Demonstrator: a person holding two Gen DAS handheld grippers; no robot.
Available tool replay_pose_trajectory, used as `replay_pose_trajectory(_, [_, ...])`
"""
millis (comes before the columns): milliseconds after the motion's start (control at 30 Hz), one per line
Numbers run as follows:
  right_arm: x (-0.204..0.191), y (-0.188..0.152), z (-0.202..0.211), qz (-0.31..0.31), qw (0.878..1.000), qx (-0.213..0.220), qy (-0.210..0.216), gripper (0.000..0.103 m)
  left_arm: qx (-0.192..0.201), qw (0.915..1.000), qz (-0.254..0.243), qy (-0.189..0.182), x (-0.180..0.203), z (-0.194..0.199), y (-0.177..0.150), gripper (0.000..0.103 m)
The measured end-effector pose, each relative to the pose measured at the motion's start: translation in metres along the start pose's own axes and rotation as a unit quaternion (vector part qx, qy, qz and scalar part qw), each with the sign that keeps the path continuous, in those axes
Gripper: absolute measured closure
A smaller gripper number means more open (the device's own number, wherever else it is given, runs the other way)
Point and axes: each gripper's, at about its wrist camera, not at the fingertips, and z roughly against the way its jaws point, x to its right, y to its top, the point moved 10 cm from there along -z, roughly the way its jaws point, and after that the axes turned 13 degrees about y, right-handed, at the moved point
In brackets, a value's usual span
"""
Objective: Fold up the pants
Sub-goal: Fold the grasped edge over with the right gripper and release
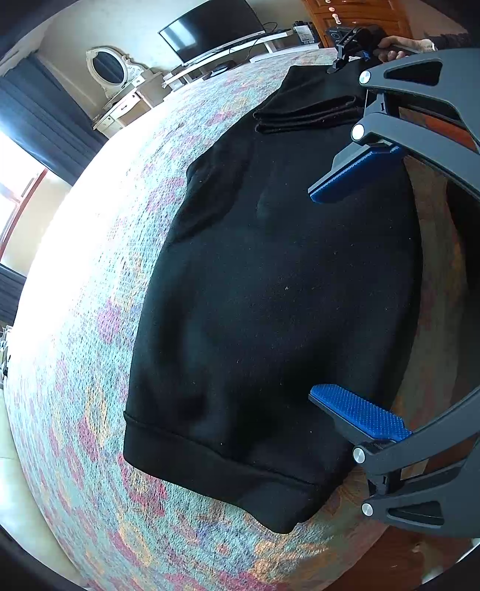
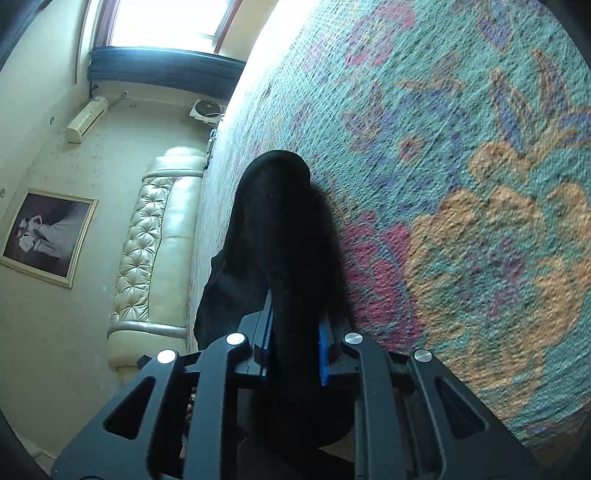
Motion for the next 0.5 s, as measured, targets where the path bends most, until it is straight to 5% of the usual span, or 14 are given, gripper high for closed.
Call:
replay_pose_trajectory(67, [-0.001,-0.001,0.003,-0.012,1.000,0.001,0.010,0.084,0.001,1.0000,-0.001,0.000,0.000,0.000,0.000,0.006])
replay_pose_trajectory(300, [-0.009,-0.015,0.033,-0.027,0.998,-0.003,0.055,0.054,-0.001,1.0000,0.003,-0.004,0.000,0.001,0.000,0.006])
replay_pose_trajectory(500, [0.002,-0.032,0.042,-0.023,0.999,-0.027,0.037,0.055,-0.002,1.0000,0.002,-0.004,-0.002,0.001,0.000,0.006])
